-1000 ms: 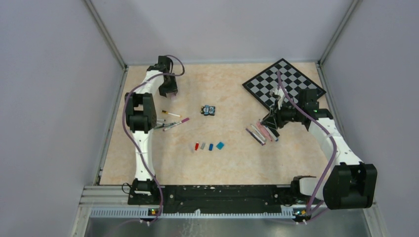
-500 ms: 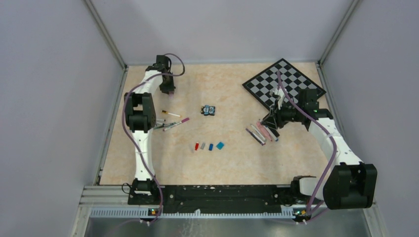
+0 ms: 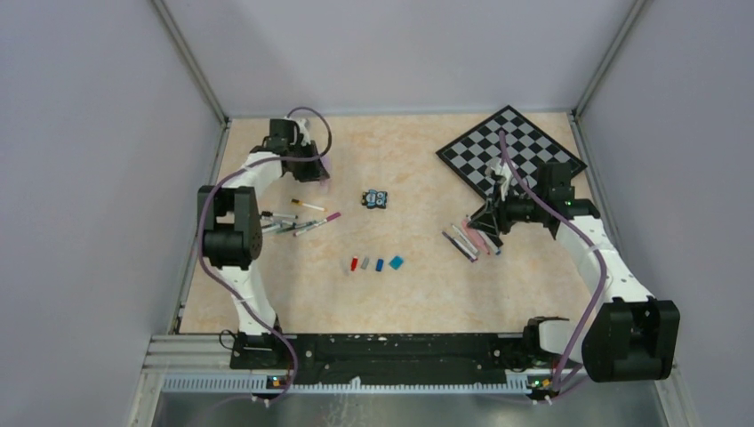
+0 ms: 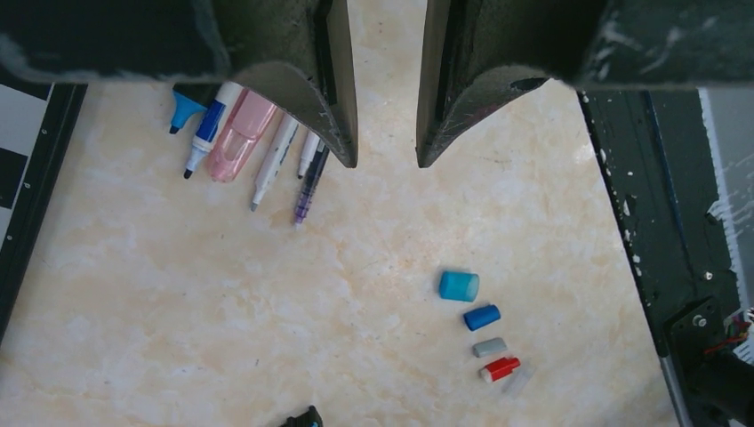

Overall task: Open the pen caps
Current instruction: Pick up the pen from the center of the board, then open the pen cap from the pen.

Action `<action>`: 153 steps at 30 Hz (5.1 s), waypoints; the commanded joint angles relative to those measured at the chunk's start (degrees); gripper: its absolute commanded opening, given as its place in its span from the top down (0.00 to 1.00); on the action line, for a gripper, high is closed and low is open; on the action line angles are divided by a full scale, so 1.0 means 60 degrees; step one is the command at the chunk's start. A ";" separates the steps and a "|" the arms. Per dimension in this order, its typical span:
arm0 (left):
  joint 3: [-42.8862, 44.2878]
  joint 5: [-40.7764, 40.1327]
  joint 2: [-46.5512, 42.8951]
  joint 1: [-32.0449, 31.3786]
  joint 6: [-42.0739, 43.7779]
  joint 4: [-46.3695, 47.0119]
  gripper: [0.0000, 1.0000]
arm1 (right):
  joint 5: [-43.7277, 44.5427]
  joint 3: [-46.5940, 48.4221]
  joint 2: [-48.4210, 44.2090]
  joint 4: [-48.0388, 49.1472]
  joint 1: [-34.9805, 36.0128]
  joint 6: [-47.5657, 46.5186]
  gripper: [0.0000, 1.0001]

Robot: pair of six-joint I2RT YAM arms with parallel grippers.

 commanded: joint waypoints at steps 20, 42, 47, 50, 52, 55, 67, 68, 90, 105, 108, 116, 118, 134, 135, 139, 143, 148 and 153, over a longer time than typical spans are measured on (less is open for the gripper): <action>-1.0499 -0.0369 -0.7624 -0.5947 -0.6055 1.3230 1.00 | -0.3673 -0.3219 -0.1768 0.5026 0.0299 0.2537 0.40; -0.8189 -0.5685 -0.5447 -0.9213 -0.6188 1.1737 1.00 | -0.1277 -0.3571 -0.1005 0.7719 0.1976 0.6214 0.41; -0.7856 -0.6059 -0.5184 -0.9514 -0.6175 1.1496 1.00 | -0.0813 -0.3792 -0.0976 0.8385 0.2103 0.6782 0.45; -0.7687 -0.6212 -0.5076 -0.9642 -0.6172 1.1406 1.00 | -0.0378 -0.3850 -0.0938 0.8556 0.2159 0.6917 0.48; -0.7578 -0.6285 -0.5002 -0.9726 -0.6184 1.1400 1.00 | -0.0161 -0.3872 -0.0904 0.8656 0.2188 0.6988 0.53; -0.7495 -0.6302 -0.4919 -0.9802 -0.6200 1.1401 1.00 | 0.0153 -0.3893 -0.0870 0.8729 0.2239 0.7024 0.62; -0.8044 -0.5860 -0.5499 -0.9853 -0.4665 1.2531 0.56 | -0.0240 -0.3274 -0.0798 0.7472 0.2254 0.5917 1.00; -0.8320 -0.5821 -0.5749 -0.9856 -0.4298 1.2835 0.47 | -0.0408 -0.3190 -0.0810 0.7269 0.2246 0.5669 1.00; -1.0916 -0.0540 -0.9835 -0.8328 -0.2190 1.2291 0.01 | -0.4366 -0.2065 -0.0100 0.2201 0.2137 0.0203 1.00; -1.1168 0.2780 -0.7624 -0.6974 -0.3815 1.6513 0.05 | -0.4472 -0.2130 0.0203 0.2556 0.2360 0.0724 1.00; -1.1066 0.2827 -0.7119 -0.6966 -0.4032 1.7015 0.14 | -0.4517 -0.2172 0.0238 0.2773 0.2410 0.0987 1.00; -1.0859 0.2544 -0.6364 -0.7068 -0.4227 1.7612 0.25 | -0.4590 -0.2219 0.0236 0.2963 0.2459 0.1201 1.00; -1.0817 0.2410 -0.6350 -0.7108 -0.4151 1.7613 0.27 | -0.4569 -0.2245 0.0253 0.3005 0.2470 0.1260 1.00; -1.0401 0.2236 -0.5936 -0.7436 -0.3947 1.7409 0.59 | -0.4504 -0.2278 0.0333 0.3099 0.2601 0.1381 1.00; -1.0387 0.2244 -0.5910 -0.7435 -0.3964 1.7400 0.65 | -0.4501 -0.2279 0.0349 0.3099 0.2607 0.1381 1.00; -1.0302 0.2281 -0.5851 -0.7443 -0.3995 1.7283 0.90 | -0.4494 -0.2267 0.0352 0.3098 0.2619 0.1381 1.00; -1.0340 0.2310 -0.5827 -0.7435 -0.3956 1.7266 1.00 | -0.4603 -0.2276 0.0342 0.3237 0.2619 0.1578 0.87; -1.0307 0.2356 -0.5645 -0.7530 -0.3886 1.7261 1.00 | -0.4932 -0.2524 0.0212 0.4732 0.2623 0.3088 0.58; -1.0075 0.2379 -0.5310 -0.7717 -0.3842 1.7289 1.00 | -0.5026 -0.2608 0.0194 0.5290 0.2625 0.3732 0.58</action>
